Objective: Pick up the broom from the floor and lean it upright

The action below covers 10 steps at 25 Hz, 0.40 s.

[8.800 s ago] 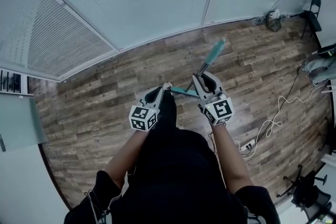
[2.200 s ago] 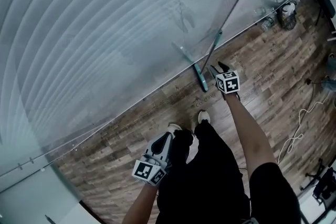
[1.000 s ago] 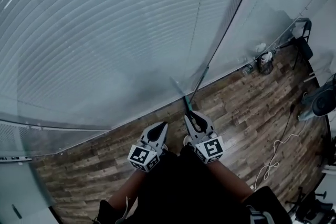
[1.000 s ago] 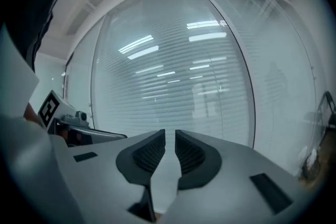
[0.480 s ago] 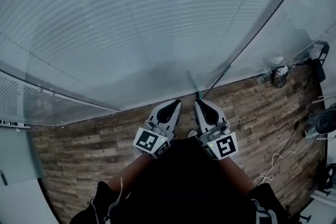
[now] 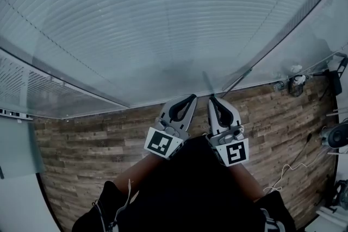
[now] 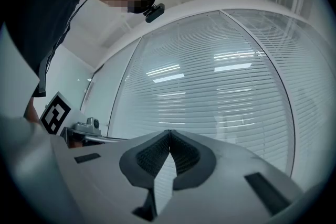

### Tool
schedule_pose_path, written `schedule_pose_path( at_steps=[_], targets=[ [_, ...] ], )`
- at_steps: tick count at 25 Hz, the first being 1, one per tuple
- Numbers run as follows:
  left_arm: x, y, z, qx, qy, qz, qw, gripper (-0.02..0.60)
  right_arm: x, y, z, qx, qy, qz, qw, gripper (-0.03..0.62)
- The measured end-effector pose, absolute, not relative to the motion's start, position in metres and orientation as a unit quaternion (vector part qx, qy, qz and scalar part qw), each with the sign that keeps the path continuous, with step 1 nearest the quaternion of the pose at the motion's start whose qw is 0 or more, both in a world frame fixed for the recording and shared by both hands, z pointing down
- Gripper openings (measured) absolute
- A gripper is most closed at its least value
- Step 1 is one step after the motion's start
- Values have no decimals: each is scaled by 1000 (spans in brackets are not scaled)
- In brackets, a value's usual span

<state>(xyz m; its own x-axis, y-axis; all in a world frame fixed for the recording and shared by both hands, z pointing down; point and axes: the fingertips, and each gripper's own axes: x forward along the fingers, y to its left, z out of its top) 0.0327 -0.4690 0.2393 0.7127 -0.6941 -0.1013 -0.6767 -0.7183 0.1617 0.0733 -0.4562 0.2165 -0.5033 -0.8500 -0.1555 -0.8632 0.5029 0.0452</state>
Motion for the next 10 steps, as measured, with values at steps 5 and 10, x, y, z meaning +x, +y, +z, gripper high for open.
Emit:
schedule_pose_path(
  at_steps=[5, 10],
  targets=[
    [21, -472, 248, 922, -377, -72, 59, 20, 62, -457, 219, -497, 863, 60, 61, 18],
    [10, -475, 246, 920, -380, -81, 48, 20, 55, -463, 222, -494, 865, 59, 65, 18]
  ],
)
